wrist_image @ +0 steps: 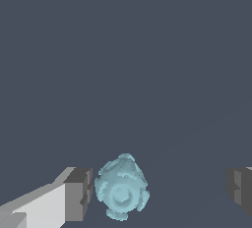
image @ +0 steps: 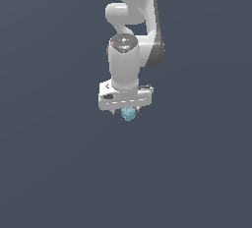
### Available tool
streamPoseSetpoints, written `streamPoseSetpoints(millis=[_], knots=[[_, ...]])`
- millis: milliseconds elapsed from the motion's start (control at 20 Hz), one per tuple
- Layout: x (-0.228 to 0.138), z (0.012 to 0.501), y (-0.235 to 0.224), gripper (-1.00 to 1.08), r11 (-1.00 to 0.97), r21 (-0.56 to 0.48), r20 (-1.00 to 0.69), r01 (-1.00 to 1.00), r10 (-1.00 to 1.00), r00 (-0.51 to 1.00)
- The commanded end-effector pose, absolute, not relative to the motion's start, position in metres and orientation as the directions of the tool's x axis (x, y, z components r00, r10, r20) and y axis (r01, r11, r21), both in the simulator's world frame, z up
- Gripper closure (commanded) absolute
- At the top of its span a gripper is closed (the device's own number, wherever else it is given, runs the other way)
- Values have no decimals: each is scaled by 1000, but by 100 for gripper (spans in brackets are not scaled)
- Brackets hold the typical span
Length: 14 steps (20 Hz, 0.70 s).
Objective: Pick up the object and move it to a goal position.
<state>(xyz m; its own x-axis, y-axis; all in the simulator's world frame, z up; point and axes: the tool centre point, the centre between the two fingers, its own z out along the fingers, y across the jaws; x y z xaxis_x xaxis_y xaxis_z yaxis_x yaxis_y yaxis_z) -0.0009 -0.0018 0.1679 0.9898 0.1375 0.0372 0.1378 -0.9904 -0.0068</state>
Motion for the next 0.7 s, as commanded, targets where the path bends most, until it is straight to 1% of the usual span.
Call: streamPoseSetpoints(millis=[0, 250, 650], knots=[[-7, 160, -1, -92, -983, -4, 34, 182, 182, 983], [-23, 141, 2, -92, -954, 3, 24, 301, 301, 953], [-56, 110, 8, -92, -864, 5, 8, 504, 504, 864]])
